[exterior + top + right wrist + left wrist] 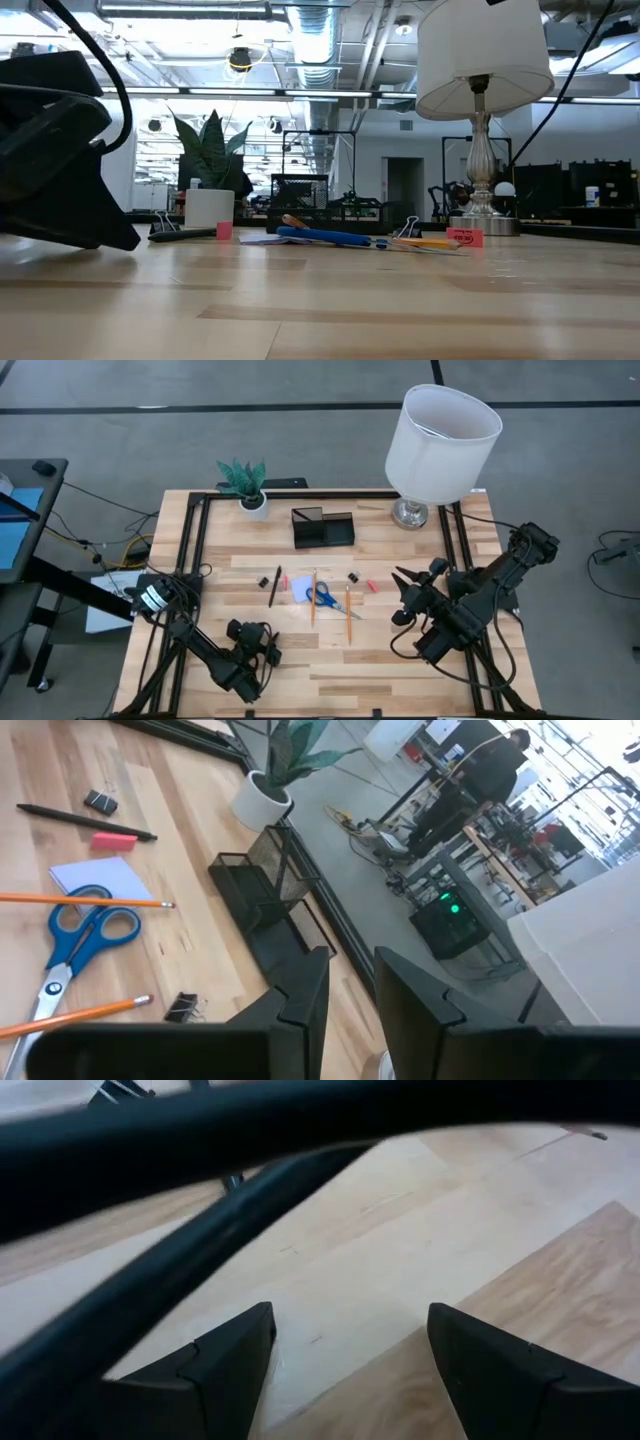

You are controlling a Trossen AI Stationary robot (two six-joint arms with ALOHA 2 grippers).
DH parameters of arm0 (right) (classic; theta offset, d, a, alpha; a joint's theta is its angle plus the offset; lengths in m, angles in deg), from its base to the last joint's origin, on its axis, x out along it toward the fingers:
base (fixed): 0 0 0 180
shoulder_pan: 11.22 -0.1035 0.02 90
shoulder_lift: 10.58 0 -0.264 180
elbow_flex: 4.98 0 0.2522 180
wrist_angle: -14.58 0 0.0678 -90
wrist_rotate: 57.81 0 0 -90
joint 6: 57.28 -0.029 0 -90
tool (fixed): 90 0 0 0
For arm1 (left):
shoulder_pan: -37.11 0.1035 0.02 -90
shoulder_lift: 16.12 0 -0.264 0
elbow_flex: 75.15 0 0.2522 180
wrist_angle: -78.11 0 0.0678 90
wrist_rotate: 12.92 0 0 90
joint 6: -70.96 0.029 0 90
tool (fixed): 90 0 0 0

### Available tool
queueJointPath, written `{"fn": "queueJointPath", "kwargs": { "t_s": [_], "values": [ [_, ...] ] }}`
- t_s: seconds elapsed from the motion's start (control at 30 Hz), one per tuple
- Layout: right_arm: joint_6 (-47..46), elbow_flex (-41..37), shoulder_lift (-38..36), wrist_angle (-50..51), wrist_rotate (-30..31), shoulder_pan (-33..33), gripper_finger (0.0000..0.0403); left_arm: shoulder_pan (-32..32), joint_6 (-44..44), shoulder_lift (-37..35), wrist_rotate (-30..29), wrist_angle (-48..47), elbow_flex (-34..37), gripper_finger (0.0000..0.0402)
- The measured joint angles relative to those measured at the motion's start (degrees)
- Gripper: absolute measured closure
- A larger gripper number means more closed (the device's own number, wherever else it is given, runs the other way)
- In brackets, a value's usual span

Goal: Pick and place office supplies into organizer
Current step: Put the pen into the desk organizer

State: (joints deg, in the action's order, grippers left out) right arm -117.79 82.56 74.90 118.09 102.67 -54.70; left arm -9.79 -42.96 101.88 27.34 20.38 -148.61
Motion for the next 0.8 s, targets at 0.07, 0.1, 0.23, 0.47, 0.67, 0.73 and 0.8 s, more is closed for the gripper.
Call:
{"fn": "queueJointPath", "kwargs": {
  "t_s": [0.07, 0.1, 0.23, 0.47, 0.67, 0.73, 0.8],
  "values": [
    [0.0, 0.0, 0.0, 0.0, 0.0, 0.0, 0.0326, 0.3, 0.7, 0.1, -0.5, 0.0, 0.0, 0.0138],
    [0.0, 0.0, 0.0, 0.0, 0.0, 0.0, 0.0326, 0.4, 1.3, 0.1, -1.0, 0.0, 0.0, 0.0138],
    [0.0, 0.0, 0.0, 0.0, 0.0, 0.0, 0.0326, 1.3, 3.2, 0.2, -1.8, 0.0, 0.1, 0.0138],
    [0.0, 0.0, 0.0, -0.2, -0.1, 0.0, 0.0326, 2.0, 3.2, 0.2, -1.7, -1.3, 0.2, 0.0138],
    [0.0, 0.0, 0.0, -0.2, -0.1, 0.0, 0.0326, 2.3, 1.8, 0.2, -2.8, -1.0, 2.5, 0.0138],
    [0.4, 0.0, 0.0, -0.1, -0.2, 0.0, 0.0326, 2.4, 1.0, 0.2, -3.0, -1.0, 3.4, 0.0138],
    [1.3, 0.0, 0.0, 0.0, -0.7, 0.0, 0.0326, 2.5, 0.9, 0.2, -3.0, -1.0, 3.7, 0.0138]
  ]
}}
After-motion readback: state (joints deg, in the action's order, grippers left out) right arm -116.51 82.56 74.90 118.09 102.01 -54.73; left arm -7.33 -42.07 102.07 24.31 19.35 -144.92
